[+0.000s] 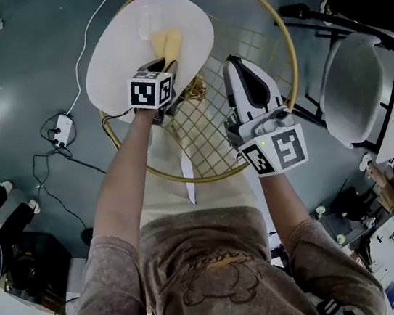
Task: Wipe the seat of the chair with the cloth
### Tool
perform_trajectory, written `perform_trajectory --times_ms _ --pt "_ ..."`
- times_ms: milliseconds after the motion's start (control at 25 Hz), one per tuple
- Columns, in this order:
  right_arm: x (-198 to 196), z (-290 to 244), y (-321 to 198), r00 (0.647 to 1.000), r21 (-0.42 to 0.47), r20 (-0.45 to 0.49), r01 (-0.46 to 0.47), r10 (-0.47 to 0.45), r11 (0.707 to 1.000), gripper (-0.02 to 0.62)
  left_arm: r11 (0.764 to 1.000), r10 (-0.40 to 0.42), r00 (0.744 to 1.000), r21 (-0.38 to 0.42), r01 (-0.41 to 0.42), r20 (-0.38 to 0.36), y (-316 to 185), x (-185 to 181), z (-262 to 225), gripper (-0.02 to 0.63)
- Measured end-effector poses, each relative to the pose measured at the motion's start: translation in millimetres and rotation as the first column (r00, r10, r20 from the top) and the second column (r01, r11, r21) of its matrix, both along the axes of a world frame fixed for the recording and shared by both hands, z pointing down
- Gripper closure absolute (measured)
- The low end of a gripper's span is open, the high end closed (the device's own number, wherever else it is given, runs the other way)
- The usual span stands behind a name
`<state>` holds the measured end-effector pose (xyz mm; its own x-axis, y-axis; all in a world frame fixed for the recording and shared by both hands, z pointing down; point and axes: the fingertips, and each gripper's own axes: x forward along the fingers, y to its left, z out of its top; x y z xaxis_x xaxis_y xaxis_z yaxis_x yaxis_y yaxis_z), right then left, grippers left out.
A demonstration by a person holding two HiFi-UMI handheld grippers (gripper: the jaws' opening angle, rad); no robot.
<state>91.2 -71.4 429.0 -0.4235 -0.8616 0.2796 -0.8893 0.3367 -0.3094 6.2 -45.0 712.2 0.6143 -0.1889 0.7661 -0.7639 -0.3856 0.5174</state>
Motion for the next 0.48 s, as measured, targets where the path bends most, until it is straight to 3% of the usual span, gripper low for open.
perform_trajectory --times_ms 480 --pt "7 4 3 1.0 -0.015 0.011 -0.023 0.023 1.0 0.572 0.992 0.081 0.994 -0.088 -0.088 -0.072 43 57 4 0.514"
